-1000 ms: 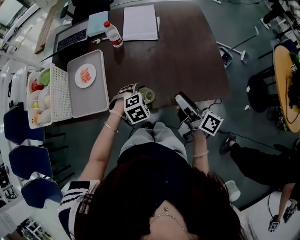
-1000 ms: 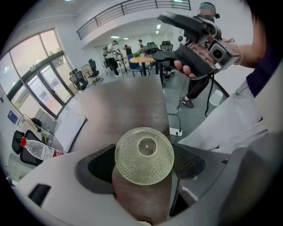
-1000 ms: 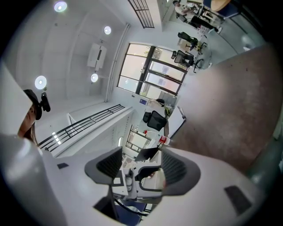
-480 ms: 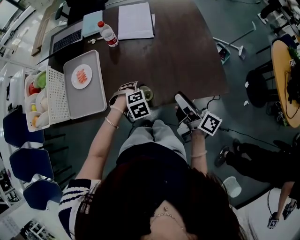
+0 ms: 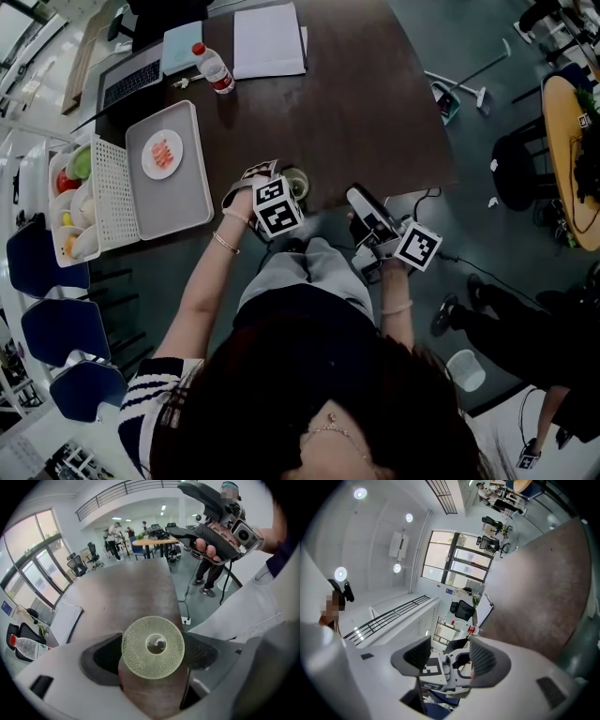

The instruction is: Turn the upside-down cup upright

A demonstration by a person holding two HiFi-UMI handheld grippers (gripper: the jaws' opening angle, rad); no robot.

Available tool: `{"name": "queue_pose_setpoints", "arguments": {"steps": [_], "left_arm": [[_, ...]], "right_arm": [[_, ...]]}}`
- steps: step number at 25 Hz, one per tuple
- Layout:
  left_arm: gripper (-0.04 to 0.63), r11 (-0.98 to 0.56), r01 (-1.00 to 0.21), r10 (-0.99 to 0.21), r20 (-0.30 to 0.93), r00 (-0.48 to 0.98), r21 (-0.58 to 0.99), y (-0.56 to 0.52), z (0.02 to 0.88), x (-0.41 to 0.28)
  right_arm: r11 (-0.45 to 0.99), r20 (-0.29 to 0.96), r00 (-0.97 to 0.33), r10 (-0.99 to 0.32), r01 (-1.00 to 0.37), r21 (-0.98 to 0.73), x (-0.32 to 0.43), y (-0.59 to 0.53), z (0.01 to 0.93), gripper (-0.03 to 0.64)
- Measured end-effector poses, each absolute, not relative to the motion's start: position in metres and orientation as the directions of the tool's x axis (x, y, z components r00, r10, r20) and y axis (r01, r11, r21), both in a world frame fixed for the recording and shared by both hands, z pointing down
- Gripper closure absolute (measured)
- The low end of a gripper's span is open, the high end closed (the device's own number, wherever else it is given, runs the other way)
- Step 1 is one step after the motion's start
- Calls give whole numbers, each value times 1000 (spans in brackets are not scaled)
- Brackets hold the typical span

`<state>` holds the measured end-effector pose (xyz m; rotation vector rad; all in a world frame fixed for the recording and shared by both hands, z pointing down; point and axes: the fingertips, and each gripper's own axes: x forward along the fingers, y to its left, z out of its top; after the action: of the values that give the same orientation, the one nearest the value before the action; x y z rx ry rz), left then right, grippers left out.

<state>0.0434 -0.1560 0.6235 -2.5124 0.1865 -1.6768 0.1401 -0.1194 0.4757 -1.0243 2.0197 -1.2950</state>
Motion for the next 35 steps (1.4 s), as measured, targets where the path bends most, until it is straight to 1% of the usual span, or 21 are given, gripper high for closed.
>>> {"name": "queue_pose_setpoints", "arguments": {"steps": [9,12,19,23,31,35], "left_arm": [[202,-986,-51,-167,891,422,-160,-157,621,50],[202,-984,-81,-177,879,442,-158,-158,620,51],[202,-986,-100,-162,864,477,-130,-156,616,50],[202,-986,-102,-162,866,474,-129,-157,613,47],[202,-984,-114,-174,843,508,-134,-156,593,48],[202,-982,-144,-185,812,553,-126,-153,573,48]], "right_arm": [[252,-37,-563,-826,-310,-917,147,-117,475,348],[251,-39,-563,-825,-304,-919,147,-117,475,353],[254,-44,-564,-825,-300,-920,146,-116,476,374],[258,-52,-567,-822,-289,-922,144,-116,474,380],[270,-54,-580,-813,-292,-918,140,-114,471,382],[274,-50,-585,-810,-301,-913,139,-113,469,382]]}}
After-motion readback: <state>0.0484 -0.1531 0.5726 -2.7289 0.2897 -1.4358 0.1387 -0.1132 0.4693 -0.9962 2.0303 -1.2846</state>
